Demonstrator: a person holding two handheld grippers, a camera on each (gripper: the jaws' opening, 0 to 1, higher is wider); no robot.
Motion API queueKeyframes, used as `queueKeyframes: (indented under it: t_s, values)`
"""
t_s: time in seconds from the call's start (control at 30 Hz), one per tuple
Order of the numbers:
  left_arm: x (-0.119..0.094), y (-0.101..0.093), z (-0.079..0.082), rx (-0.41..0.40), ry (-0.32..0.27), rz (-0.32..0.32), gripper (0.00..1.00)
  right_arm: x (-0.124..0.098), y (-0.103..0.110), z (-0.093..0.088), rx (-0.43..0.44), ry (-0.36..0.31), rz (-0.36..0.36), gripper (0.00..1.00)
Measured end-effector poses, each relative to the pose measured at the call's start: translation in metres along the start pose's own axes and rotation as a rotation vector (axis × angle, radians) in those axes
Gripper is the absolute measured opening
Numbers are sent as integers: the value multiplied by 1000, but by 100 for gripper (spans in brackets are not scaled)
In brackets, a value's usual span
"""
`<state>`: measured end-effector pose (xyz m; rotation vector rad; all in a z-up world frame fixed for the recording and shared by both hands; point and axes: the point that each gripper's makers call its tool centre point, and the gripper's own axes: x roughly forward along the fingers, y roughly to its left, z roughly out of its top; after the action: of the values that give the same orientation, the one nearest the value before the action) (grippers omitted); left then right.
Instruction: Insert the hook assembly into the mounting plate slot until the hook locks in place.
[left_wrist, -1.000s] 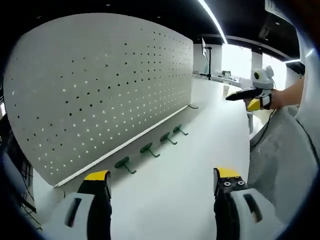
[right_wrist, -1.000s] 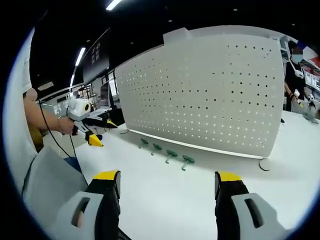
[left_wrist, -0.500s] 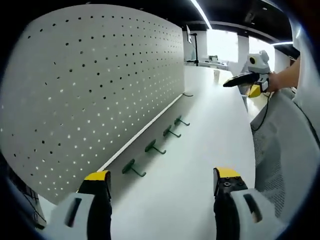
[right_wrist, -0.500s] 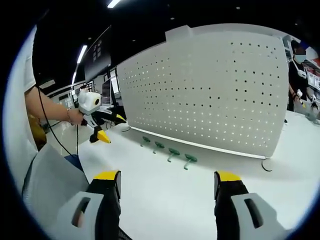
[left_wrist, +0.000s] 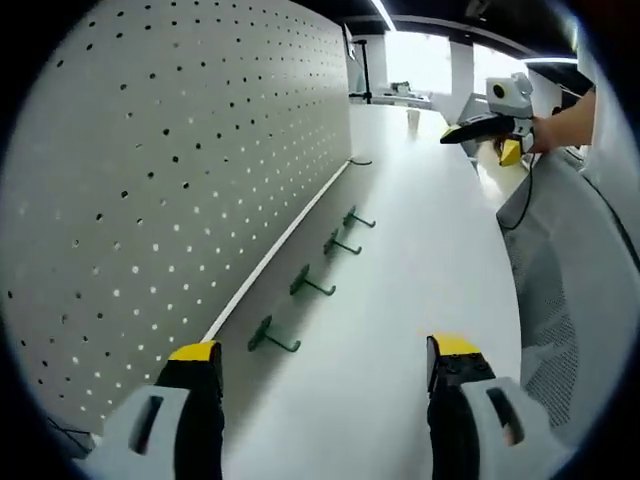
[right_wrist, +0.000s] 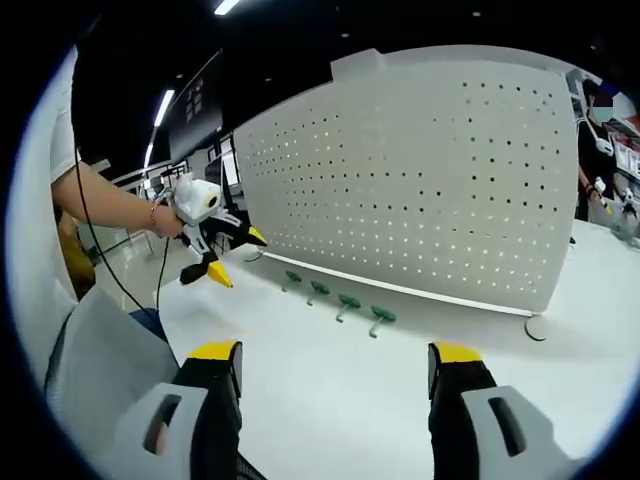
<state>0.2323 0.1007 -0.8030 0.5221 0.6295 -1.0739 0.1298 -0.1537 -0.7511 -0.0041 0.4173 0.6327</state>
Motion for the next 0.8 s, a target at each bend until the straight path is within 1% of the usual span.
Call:
queueKeyframes:
  t_s: [0.1, 0.23, 0.5, 0.67, 0.73, 0.8]
  values:
    - [5, 2, -1, 22, 20, -18, 86, 0, 2, 1, 0, -1, 4, 73]
    - [9, 5, 0, 25, 32, -33, 86, 0, 1, 1, 3, -2, 4, 73]
    - [23, 9, -2, 75, 74, -78, 84, 0, 0, 0, 7, 2, 3, 72]
    - [31, 16, -3, 88, 97, -91, 84, 0, 0, -2, 7, 6, 2, 72]
    - [34, 17, -5, 95, 108, -105, 84, 0, -1, -2, 8, 8, 2, 72]
    - [36, 17, -9, 114, 130, -120, 84, 0, -1, -2, 7, 9, 0, 72]
